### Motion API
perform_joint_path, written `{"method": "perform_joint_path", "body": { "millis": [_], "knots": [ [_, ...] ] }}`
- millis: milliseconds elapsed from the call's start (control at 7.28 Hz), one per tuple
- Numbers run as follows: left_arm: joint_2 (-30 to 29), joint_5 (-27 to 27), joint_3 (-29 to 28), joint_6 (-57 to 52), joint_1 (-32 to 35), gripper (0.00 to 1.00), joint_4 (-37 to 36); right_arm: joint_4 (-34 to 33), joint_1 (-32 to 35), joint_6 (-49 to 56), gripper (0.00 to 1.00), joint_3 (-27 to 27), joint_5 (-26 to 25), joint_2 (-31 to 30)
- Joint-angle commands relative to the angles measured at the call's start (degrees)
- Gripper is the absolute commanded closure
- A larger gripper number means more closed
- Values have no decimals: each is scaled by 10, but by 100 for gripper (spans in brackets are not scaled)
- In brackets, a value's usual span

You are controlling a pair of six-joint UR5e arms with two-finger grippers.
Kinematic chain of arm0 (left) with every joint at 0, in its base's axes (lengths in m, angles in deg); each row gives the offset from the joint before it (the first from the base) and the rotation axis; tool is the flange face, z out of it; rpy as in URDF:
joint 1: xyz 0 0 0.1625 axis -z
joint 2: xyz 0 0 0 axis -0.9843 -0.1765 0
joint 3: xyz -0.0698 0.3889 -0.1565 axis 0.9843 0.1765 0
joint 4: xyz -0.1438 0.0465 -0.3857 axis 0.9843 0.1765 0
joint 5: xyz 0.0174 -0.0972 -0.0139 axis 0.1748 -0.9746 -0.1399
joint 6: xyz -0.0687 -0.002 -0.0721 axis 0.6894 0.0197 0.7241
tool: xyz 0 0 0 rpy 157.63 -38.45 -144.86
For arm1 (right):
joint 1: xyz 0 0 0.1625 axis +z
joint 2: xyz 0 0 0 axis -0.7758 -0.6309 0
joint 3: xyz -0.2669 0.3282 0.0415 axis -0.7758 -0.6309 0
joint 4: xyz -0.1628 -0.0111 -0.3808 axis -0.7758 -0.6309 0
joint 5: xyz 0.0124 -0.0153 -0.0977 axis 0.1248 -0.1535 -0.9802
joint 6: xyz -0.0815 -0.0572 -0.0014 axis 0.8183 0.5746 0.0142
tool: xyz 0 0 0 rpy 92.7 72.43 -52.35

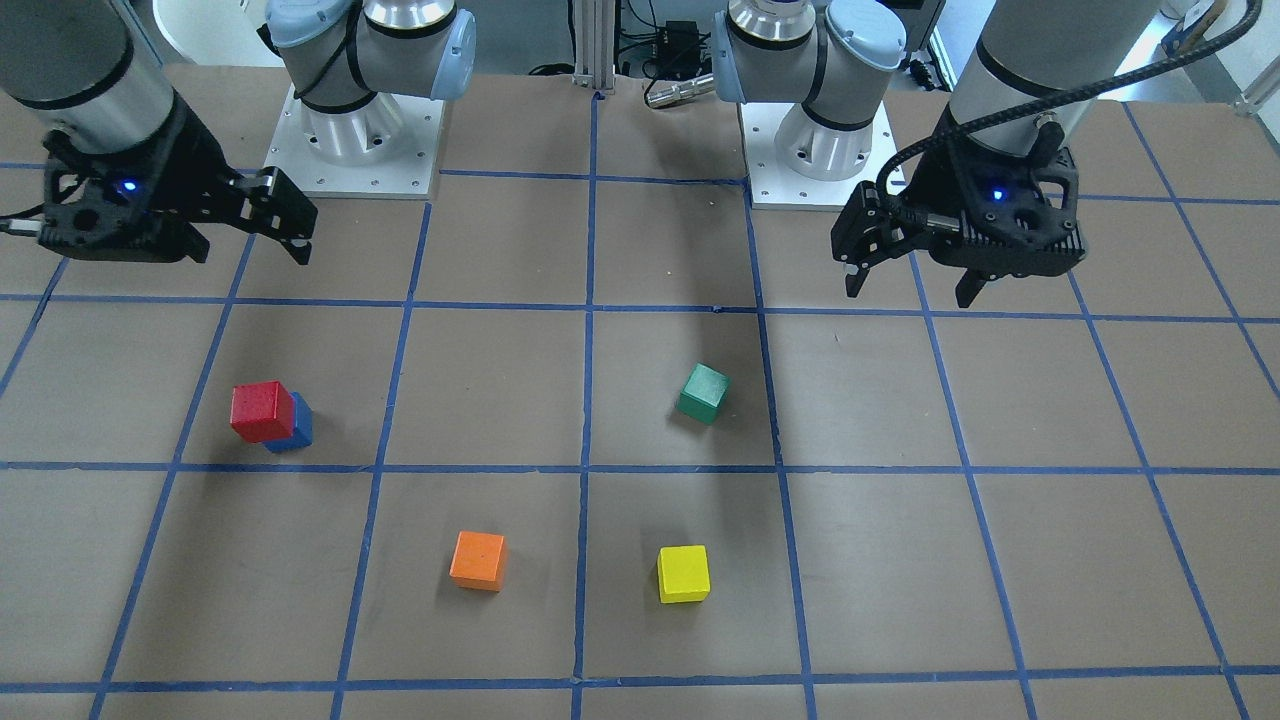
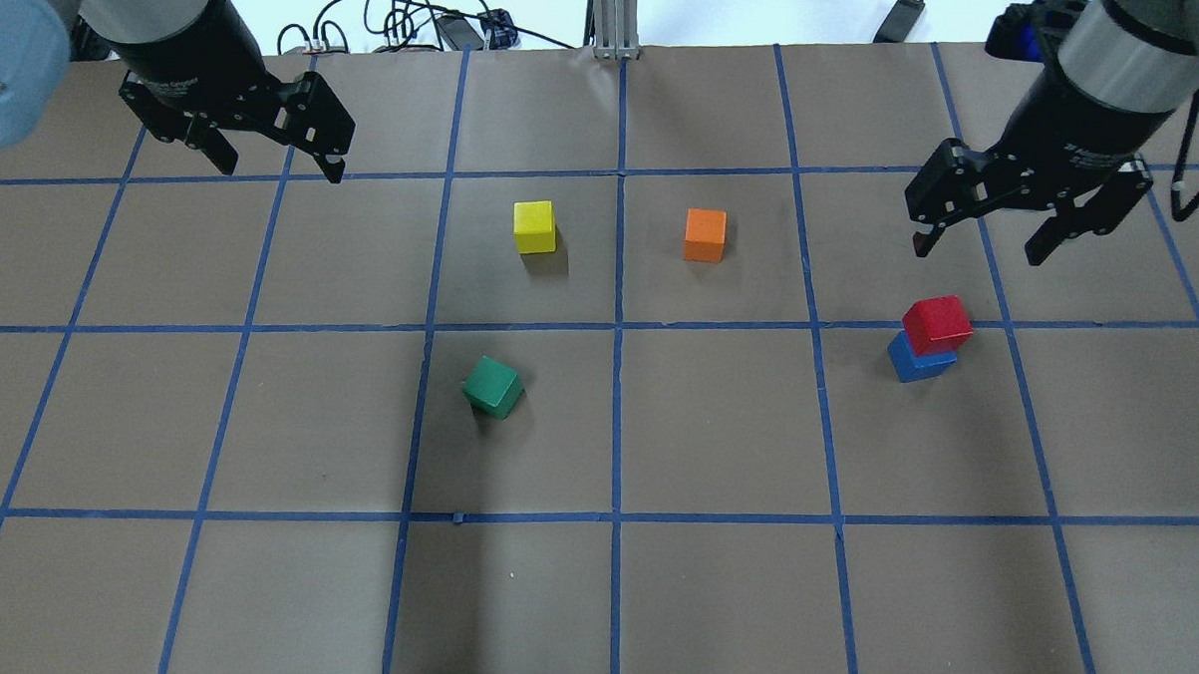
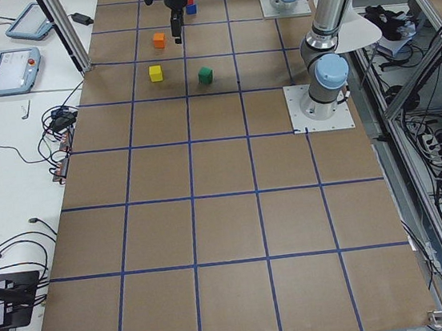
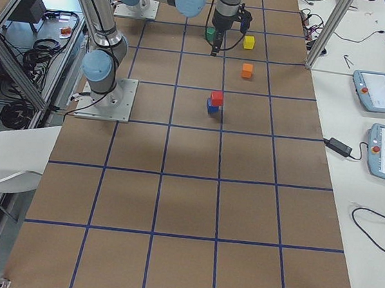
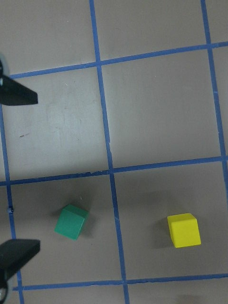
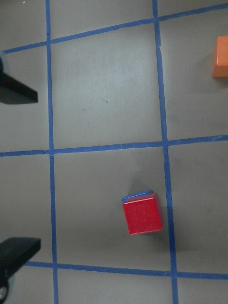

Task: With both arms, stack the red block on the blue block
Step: 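Open the right gripper and raise it away from the stack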

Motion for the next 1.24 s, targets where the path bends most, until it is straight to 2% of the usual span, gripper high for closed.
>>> {"method": "perform_joint_path", "body": {
  "millis": [0,275,1099],
  "knots": [
    [-1,-2,-1,-1,0,0,-1,-23,57,-70,0,2,-7,11],
    [1,-2,2,-2,0,0,-1,-24,57,-76,0,2,-74,3],
    [3,-3,-1,1,1,0,-4,-15,62,-79,0,2,-62,-18]
  ]
}}
